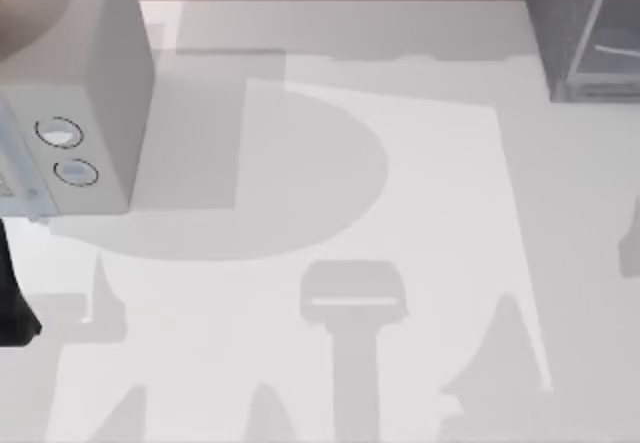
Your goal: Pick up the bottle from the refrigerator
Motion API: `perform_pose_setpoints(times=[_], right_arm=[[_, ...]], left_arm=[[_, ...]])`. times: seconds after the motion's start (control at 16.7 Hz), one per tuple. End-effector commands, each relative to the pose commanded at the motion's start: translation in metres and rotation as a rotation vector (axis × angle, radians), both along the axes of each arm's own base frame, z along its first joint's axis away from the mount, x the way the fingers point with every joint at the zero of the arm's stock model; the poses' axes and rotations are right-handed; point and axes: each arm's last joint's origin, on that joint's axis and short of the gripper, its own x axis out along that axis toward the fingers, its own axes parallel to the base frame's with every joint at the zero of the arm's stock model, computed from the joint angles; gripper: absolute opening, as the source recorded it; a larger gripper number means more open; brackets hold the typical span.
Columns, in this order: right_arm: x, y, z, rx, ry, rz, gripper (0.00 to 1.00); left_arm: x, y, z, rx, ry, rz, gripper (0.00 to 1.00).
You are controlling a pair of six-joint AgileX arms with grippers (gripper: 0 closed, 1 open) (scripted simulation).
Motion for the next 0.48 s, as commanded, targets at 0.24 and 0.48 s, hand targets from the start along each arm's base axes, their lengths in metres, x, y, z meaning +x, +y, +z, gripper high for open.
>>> perform_pose_setpoints(times=[0.24, 0.48], right_arm=[[0.016, -0.024, -0.021, 0.01, 0.008, 0.003, 1.0], [0.024, -0.043, -0.041, 0.009, -0.002, 0.007, 1.0]], left_arm=[[0.0, 0.0, 0.0, 0.0, 0.0, 0.0, 1.0], [0.0, 0.0, 0.0, 0.0, 0.0, 0.0, 1.0]])
